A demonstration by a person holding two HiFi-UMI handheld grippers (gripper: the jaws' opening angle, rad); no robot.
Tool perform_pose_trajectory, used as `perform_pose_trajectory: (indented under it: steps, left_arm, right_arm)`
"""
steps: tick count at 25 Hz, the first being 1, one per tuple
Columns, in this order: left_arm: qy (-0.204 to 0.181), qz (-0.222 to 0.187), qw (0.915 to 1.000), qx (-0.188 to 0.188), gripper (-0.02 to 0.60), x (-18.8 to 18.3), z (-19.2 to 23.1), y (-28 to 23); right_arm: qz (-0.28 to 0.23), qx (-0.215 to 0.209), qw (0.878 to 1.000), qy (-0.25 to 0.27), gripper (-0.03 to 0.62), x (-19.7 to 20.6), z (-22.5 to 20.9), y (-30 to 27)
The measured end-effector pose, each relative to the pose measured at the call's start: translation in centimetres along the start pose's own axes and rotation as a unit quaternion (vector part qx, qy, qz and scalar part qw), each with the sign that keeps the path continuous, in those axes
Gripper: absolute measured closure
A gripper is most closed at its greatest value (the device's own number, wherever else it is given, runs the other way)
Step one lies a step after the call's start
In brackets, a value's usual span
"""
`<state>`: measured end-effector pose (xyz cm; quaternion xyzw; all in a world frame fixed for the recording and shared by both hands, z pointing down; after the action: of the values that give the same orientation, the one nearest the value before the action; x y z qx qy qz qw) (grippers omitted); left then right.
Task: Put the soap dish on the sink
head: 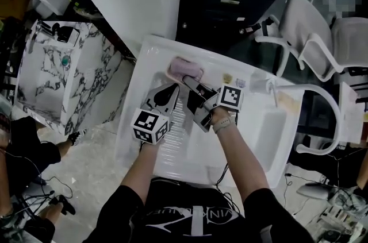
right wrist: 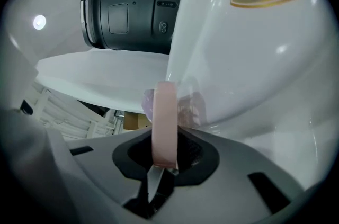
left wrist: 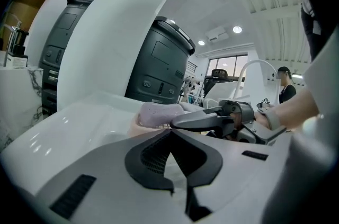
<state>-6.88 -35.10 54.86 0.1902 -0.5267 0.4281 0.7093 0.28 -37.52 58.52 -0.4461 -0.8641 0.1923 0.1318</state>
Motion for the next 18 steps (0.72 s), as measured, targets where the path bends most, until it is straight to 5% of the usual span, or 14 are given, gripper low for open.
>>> perform_pose_trajectory:
  steps: [18]
  left_arm:
    - [0.004, 0.031, 0.9992, 0.026, 0.567, 0.9, -0.4, -1.3]
  right_arm:
    - [0.020, -0.010, 0.998, -0.059, 0.520, -0.1, 0.2, -0.6]
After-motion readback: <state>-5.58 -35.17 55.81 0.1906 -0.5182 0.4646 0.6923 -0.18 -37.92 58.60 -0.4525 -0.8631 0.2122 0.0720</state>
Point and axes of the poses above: the fingertips, and each gripper's own axes: y backward along the fingers, z to its left, x out of its underside, the point moved 2 cm from there along y, backward along the fingers, and after that the axes turned 14 degrees about x, right-handed, at the moved point
